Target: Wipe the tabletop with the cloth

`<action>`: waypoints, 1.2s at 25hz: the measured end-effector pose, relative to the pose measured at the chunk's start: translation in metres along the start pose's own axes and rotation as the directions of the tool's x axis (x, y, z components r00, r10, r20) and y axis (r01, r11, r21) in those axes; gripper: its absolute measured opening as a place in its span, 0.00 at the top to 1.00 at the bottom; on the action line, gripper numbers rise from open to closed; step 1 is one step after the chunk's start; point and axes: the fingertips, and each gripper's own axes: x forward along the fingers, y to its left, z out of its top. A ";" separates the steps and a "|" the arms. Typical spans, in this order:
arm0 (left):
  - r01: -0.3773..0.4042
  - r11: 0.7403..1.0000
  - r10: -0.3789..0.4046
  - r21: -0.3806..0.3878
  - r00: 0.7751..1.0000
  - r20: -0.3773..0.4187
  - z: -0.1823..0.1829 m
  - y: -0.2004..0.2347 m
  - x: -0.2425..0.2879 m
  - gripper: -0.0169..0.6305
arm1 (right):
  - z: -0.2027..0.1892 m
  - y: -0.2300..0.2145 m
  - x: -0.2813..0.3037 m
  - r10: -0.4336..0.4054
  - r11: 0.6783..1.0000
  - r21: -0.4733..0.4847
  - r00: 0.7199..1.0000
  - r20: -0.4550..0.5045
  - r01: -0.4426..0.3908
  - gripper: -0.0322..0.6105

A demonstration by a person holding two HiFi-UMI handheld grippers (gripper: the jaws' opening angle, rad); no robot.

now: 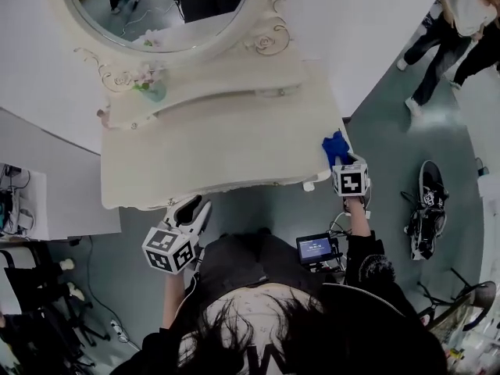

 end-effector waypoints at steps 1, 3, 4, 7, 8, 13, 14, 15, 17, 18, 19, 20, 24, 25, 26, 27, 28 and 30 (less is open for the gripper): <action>-0.007 1.000 0.007 -0.006 1.000 0.001 -0.002 0.005 -0.004 0.80 | 0.009 0.010 -0.005 0.022 1.000 0.002 1.000 0.018 -0.022 0.81; -0.015 1.000 0.015 -0.015 1.000 0.012 -0.002 0.011 -0.010 0.80 | 0.027 0.034 -0.017 0.076 0.997 0.000 0.996 0.055 -0.076 0.81; -0.015 1.000 0.016 -0.017 1.000 0.020 -0.001 0.013 -0.013 0.80 | 0.036 0.048 -0.024 0.107 0.994 -0.007 0.991 0.076 -0.107 0.81; -0.009 1.000 0.010 -0.015 0.999 0.041 0.001 0.014 -0.022 0.80 | 0.058 0.095 -0.050 0.200 0.980 -0.023 0.971 0.133 -0.199 0.81; -0.005 1.000 0.005 -0.015 0.999 0.046 0.001 0.013 -0.026 0.80 | 0.063 0.110 -0.060 0.230 0.973 -0.023 0.962 0.148 -0.229 0.81; 0.022 1.000 -0.021 -0.010 0.998 0.053 -0.013 0.012 -0.058 0.80 | 0.080 0.192 -0.110 0.365 0.928 -0.008 0.905 0.218 -0.373 0.81; 0.027 1.000 -0.026 -0.007 0.998 0.053 -0.017 0.011 -0.066 0.80 | 0.081 0.207 -0.121 0.385 0.919 -0.006 0.893 0.233 -0.395 0.81; 0.031 1.000 -0.030 -0.004 0.998 0.056 -0.021 0.011 -0.075 0.80 | 0.082 0.222 -0.131 0.402 0.910 -0.005 0.881 0.247 -0.414 0.81; 0.034 0.999 -0.034 0.000 0.997 0.066 -0.029 0.011 -0.093 0.80 | 0.082 0.251 -0.150 0.435 0.894 -0.011 0.861 0.265 -0.448 0.81; 0.035 0.999 -0.035 0.001 0.997 0.073 -0.032 0.011 -0.102 0.80 | 0.080 0.265 -0.158 0.449 0.887 -0.018 0.852 0.268 -0.462 0.81; 0.038 0.999 -0.038 0.004 0.996 0.080 -0.035 0.010 -0.111 0.80 | 0.077 0.279 -0.166 0.461 0.881 -0.026 0.846 0.267 -0.472 0.81; 0.044 0.999 -0.044 0.010 0.995 0.085 -0.038 0.009 -0.121 0.80 | 0.073 0.291 -0.174 0.470 0.877 -0.033 0.842 0.266 -0.479 0.81; 0.072 0.997 -0.075 0.036 0.993 0.093 -0.053 0.007 -0.163 0.80 | 0.053 0.337 -0.205 0.486 0.868 -0.037 0.833 0.263 -0.495 0.81; 0.075 0.997 -0.078 0.037 0.993 0.093 -0.058 0.007 -0.174 0.80 | 0.047 0.348 -0.213 0.491 0.865 -0.034 0.831 0.263 -0.500 0.81; 0.077 0.996 -0.080 0.038 0.992 0.093 -0.063 0.008 -0.183 0.80 | 0.041 0.358 -0.221 0.495 0.862 -0.031 0.828 0.263 -0.505 0.81; 0.079 0.996 -0.082 0.039 0.992 0.093 -0.069 0.008 -0.193 0.80 | 0.035 0.368 -0.228 0.498 0.860 -0.026 0.826 0.264 -0.510 0.81; 0.082 0.996 -0.085 0.039 0.992 0.094 -0.074 0.009 -0.201 0.80 | 0.029 0.376 -0.235 0.500 0.858 -0.021 0.824 0.265 -0.514 0.81; 0.091 0.995 -0.094 0.041 0.991 0.093 -0.084 0.008 -0.215 0.80 | 0.016 0.390 -0.247 0.501 0.856 -0.008 0.824 0.265 -0.518 0.81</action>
